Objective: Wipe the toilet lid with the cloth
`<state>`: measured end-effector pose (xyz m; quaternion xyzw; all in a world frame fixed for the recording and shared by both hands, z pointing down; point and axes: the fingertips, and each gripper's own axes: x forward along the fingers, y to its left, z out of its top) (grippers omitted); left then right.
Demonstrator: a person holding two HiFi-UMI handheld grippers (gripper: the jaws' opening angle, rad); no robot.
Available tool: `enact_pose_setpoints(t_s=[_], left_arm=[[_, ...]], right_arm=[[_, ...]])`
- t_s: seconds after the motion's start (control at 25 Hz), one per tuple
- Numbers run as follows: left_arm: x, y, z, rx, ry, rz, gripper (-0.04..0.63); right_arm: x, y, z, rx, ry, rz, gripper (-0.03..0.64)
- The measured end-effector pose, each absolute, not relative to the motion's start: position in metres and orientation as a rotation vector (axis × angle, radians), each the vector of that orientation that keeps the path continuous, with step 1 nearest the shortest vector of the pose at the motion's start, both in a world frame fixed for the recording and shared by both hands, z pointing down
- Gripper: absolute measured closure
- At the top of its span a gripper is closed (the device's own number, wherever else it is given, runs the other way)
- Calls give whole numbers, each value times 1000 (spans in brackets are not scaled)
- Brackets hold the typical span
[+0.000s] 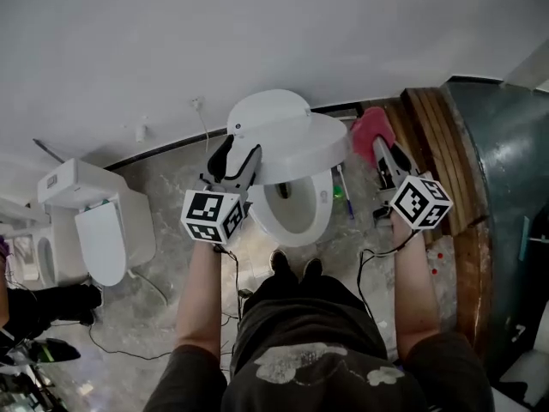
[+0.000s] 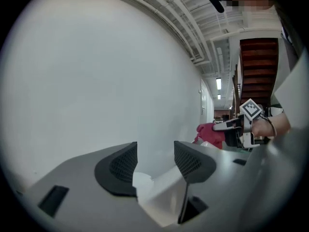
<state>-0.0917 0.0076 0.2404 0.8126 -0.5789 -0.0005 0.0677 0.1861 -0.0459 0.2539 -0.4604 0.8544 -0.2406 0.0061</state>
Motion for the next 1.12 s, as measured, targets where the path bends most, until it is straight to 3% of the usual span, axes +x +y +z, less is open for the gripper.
enact_pose_setpoints(t_s=[0.2,1.12], left_arm=[[-82,-8,260,2439,-1685,44,379],[-47,98,375,2035,-1862,75,380]], right_arm=[[171,-37,257,-1426,2676,-763,568],[195,12,351,-1196,2778,-1052,568]])
